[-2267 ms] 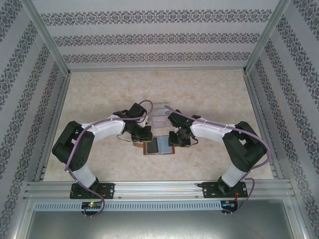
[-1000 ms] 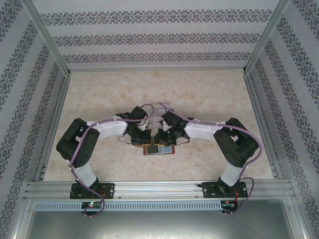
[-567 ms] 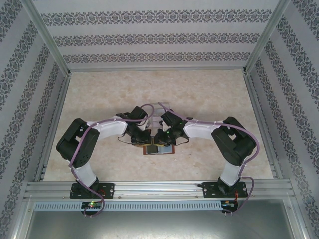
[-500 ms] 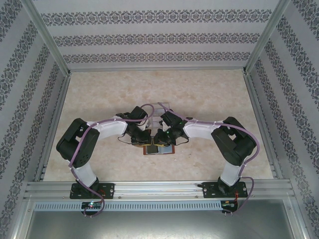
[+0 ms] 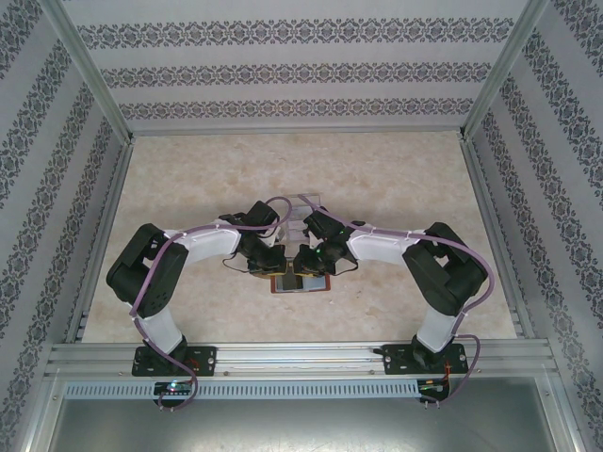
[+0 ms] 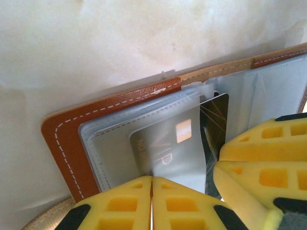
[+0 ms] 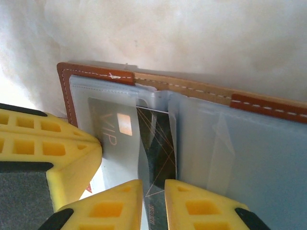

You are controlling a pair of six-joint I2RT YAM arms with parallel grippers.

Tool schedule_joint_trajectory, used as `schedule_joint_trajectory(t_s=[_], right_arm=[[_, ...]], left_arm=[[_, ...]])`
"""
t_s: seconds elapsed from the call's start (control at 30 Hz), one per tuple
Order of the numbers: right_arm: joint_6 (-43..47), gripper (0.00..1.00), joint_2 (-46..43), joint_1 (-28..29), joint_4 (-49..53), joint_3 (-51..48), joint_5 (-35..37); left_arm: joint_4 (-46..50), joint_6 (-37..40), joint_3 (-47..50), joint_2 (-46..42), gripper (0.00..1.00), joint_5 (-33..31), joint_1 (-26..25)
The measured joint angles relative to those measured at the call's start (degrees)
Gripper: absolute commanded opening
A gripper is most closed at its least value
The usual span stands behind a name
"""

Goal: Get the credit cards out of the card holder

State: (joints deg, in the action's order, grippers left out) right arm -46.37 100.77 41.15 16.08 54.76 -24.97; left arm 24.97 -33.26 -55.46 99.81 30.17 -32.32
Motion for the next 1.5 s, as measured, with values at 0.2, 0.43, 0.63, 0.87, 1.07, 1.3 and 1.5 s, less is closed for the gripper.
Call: schedule_joint_trajectory(t_s=[0.2,0.43,0.63,0.87,1.07,1.3,1.5], right_arm=[[0.0,0.21,-0.7,0.0,2.4,0.0,1.4],[0.1,0.21,-2.3,0.0,3.0,0.1,1.6],[0.1,0.22,-2.4,-0.1,2.8,0.3,1.5],[0.3,0.23,-2.2,-0.5,2.3,0.3,0.5],[0.5,0.23,-0.7,-0.5,1.7,0.5,0.0],[1.3,0.23,0.6,-0.5,1.0,0.5,-0.2],[1.1,0.23,1.1,-1.3,-0.9,0.0,-2.6]], left_arm=[[0.3,0.3,-0.2,0.0,0.08,-0.5,0.0],[1.4,0.7,-0.8,0.0,0.08,-1.3,0.0],[2.4,0.9,-1.4,-0.1,0.12,-1.7,0.0],[3.1,0.9,-1.6,-0.5,0.09,-1.6,0.0],[3.1,0.9,-1.6,-0.5,0.08,-0.7,0.0],[3.2,1.4,-2.0,1.4,0.07,0.5,0.0],[3.6,1.9,-3.0,2.5,0.06,1.4,0.0]])
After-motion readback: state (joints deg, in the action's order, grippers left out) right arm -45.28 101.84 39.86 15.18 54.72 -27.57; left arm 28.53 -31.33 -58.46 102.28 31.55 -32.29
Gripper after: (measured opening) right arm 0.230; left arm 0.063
